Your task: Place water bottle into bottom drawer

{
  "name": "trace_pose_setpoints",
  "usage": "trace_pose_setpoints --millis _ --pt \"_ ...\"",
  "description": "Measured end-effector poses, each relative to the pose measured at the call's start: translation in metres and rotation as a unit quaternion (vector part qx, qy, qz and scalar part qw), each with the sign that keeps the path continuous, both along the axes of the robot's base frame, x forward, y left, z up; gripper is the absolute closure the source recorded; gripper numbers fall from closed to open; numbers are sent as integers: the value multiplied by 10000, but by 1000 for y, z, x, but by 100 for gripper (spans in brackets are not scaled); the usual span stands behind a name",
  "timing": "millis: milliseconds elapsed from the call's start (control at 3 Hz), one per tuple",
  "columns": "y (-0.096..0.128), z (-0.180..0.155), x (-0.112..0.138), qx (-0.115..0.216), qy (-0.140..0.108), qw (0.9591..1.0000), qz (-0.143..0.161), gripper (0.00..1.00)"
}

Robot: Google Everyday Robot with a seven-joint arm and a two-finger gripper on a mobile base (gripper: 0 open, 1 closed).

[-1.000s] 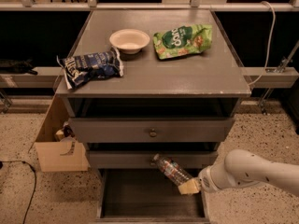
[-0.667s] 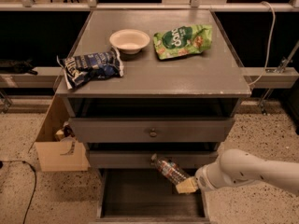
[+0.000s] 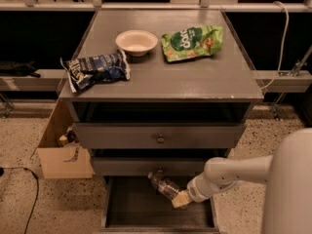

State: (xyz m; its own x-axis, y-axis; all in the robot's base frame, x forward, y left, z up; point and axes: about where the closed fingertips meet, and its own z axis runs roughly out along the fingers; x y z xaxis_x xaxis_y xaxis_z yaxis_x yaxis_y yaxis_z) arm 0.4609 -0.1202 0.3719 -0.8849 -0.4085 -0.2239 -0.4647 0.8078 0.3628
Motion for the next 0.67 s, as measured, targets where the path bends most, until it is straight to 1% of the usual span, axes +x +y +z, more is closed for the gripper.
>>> trace_pose_setpoints --millis 333,667 --pt "9 -47 -3 -27 254 9997 -31 100" --pt "10 -47 -4 -25 255 9997 -28 100"
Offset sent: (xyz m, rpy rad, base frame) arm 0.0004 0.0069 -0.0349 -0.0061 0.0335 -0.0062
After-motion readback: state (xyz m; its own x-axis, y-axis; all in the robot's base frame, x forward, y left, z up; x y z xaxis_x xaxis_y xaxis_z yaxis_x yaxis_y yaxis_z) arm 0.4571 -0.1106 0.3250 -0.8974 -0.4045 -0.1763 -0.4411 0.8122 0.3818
